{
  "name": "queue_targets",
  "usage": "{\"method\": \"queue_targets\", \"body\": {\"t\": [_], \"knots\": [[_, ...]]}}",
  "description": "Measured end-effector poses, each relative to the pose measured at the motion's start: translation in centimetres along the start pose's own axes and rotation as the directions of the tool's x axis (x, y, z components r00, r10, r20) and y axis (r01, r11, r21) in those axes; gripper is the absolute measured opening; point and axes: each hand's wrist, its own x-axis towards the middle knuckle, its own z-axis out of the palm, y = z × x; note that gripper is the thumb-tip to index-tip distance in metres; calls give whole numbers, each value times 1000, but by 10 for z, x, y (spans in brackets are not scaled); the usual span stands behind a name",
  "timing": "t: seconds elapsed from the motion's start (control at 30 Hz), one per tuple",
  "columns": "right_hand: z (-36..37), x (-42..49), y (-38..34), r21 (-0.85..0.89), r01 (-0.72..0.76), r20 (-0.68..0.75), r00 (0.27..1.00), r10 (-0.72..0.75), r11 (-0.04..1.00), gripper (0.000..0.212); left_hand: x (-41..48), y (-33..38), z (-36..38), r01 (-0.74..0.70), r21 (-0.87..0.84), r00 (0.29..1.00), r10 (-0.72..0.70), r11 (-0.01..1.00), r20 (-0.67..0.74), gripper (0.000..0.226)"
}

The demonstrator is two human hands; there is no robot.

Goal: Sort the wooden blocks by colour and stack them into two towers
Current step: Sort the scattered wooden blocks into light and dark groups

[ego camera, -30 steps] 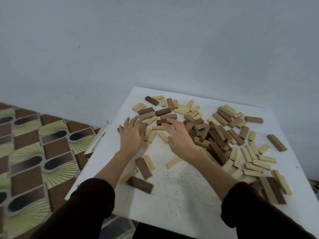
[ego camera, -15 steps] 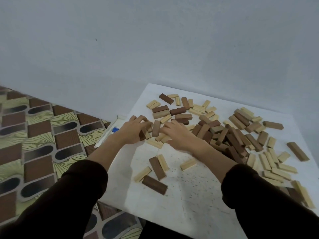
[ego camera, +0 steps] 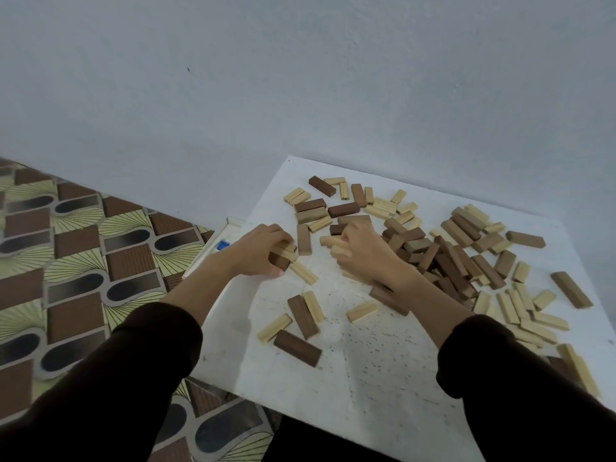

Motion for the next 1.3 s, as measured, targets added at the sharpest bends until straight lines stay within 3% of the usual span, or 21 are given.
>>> {"method": "queue_targets", "body": {"t": [0.1,0.23,0.37,0.53,0.7,0.93,1.3], "knots": [[9,-2,1,-54,6,49,999,-4,999,19,-2,3,1,25,41,999,-26,999,22,64],[17,-7,-3,-129,28,-7,1000,-29,991,36,-7,7,6,76,19,997,-76,997,-5,62],[22,-9,-8,-229,65,-17,997,-71,971,45,-13,13,8,71,-44,997,-73,996,-29,60],[28,-10,-15,-223,79,-22,996,-86,972,49,-19,32,9,-13,-130,996,1,991,-93,58],[27,-13,-15,-184,39,2,999,-40,982,54,-18,51,23,-111,8,993,111,994,-35,61],[26,-16,-21,-170,56,4,998,-56,984,46,-16,52,34,-118,197,992,125,973,-23,62],[22,-22,-23,-60,38,-3,999,-38,997,52,-7,57,18,64,-167,985,-35,984,169,47]]}}
